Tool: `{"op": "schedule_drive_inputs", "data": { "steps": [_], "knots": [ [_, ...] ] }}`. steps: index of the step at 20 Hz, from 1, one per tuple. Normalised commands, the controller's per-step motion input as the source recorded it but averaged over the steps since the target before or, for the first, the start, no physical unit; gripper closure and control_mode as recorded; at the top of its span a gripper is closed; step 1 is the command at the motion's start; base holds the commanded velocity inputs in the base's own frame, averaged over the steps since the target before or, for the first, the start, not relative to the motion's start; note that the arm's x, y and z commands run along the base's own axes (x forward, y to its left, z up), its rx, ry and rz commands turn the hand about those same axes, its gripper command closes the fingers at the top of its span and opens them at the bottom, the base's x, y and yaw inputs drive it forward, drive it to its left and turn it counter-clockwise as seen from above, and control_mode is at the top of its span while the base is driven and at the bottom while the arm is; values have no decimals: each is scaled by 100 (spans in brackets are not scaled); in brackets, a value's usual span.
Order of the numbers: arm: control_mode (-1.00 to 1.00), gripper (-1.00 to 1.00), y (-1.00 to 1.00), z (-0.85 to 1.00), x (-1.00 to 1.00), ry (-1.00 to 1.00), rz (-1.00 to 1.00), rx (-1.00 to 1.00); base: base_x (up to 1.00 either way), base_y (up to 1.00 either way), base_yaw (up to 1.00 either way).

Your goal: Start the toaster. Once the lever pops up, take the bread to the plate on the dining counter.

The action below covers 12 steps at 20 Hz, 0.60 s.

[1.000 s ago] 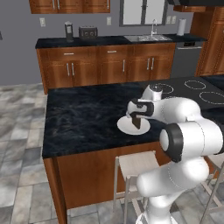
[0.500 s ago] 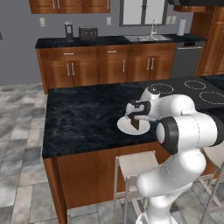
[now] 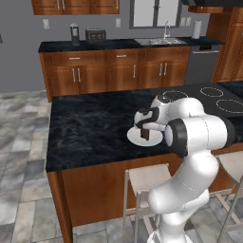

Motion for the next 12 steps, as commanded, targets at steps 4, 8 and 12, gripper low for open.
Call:
{"op": "schedule_drive_inputs", "data": {
  "steps": [4, 8, 12],
  "knots": [
    [-100, 100, 0, -15, 21, 0, 0, 0, 0, 0, 0],
    [-100, 100, 0, -12, 16, 0, 0, 0, 0, 0, 0],
    [-100, 100, 0, -4, 0, 0, 0, 0, 0, 0, 0]
  ]
}}
